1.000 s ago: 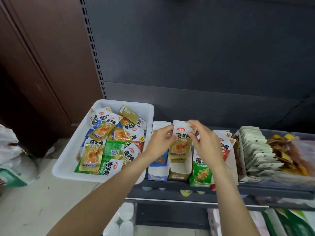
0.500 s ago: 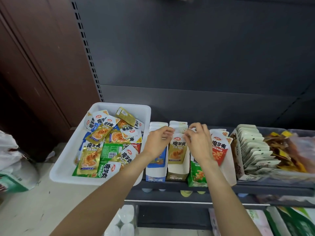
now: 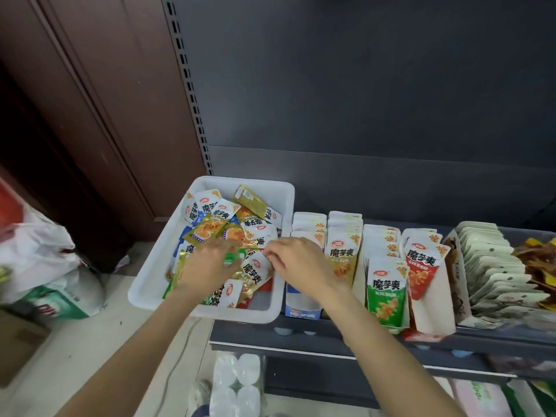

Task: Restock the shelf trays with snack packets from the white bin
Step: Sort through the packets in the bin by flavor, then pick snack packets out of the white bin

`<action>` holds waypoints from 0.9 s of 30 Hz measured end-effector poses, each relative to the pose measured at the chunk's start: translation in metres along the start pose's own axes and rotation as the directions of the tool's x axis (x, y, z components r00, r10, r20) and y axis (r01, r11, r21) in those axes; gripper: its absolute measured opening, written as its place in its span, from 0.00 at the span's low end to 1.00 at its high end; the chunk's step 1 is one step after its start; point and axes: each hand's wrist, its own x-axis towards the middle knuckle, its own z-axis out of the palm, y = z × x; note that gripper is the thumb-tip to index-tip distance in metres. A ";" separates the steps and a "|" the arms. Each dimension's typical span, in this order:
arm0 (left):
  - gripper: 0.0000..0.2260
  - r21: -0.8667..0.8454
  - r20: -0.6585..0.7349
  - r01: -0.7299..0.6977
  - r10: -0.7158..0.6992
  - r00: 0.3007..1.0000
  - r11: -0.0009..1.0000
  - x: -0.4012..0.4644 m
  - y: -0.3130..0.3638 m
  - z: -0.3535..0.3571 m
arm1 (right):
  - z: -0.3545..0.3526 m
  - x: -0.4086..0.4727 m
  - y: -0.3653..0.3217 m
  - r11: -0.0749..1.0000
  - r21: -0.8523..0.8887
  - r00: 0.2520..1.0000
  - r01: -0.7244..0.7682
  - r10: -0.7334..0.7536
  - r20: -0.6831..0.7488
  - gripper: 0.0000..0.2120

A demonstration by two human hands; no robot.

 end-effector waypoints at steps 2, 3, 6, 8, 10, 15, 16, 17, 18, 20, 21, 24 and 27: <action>0.22 0.214 0.270 0.081 -0.139 0.953 0.974 -0.003 -0.025 -0.003 | 0.020 0.021 -0.013 1.000 0.011 0.988 0.021 -0.022 0.153 0.11; 0.24 0.282 0.358 0.067 -0.170 0.918 0.957 -0.004 -0.034 -0.003 | 0.030 0.030 -0.018 0.999 -0.011 0.972 0.042 -0.039 0.232 0.11; 0.24 0.303 0.437 0.037 -0.174 0.883 0.952 -0.007 -0.049 0.004 | 0.055 0.053 -0.037 0.984 -0.153 0.896 0.087 -0.010 0.445 0.13; 0.23 0.289 0.407 0.047 -0.167 0.898 0.956 -0.009 -0.052 0.008 | 0.069 0.061 -0.048 0.982 -0.189 0.855 0.002 0.097 0.510 0.17; 0.22 0.278 0.387 0.047 -0.157 0.909 0.959 -0.011 -0.053 0.011 | 0.078 0.065 -0.057 0.975 -0.218 0.841 -0.046 0.155 0.518 0.13; 0.21 0.176 0.382 0.038 -0.104 0.918 0.984 -0.010 -0.055 0.016 | 0.076 0.066 -0.055 0.974 -0.054 0.865 -0.218 0.219 0.452 0.05; 0.21 0.125 0.364 0.035 -0.079 0.928 0.992 -0.009 -0.055 0.015 | 0.070 0.065 -0.052 0.970 -0.002 0.884 -0.244 0.223 0.411 0.06; 0.20 0.058 0.333 0.043 -0.060 0.941 0.997 -0.009 -0.053 0.012 | 0.061 0.064 -0.048 0.962 0.063 0.905 -0.266 0.227 0.360 0.06; 0.18 -0.013 0.285 0.052 -0.046 0.957 0.999 -0.009 -0.052 0.008 | 0.051 0.062 -0.044 0.950 0.139 0.928 -0.280 0.231 0.293 0.06; 0.14 -0.139 0.191 0.077 -0.050 0.980 0.987 -0.009 -0.046 -0.003 | 0.027 0.054 -0.035 0.924 0.269 0.960 -0.271 0.241 0.140 0.05; 0.13 -0.212 0.169 0.107 -0.071 0.983 0.971 -0.009 -0.041 -0.009 | 0.014 0.048 -0.030 0.906 0.331 0.964 -0.264 0.254 0.073 0.04; 0.10 -0.469 0.175 0.203 -0.135 0.975 0.859 -0.006 -0.019 -0.023 | -0.010 0.029 -0.011 0.778 0.556 0.936 -0.293 0.352 0.002 0.03; 0.07 -0.631 0.158 0.217 -0.150 0.976 0.745 -0.004 0.014 -0.033 | -0.019 0.009 0.009 0.650 0.673 0.908 -0.352 0.410 0.079 0.03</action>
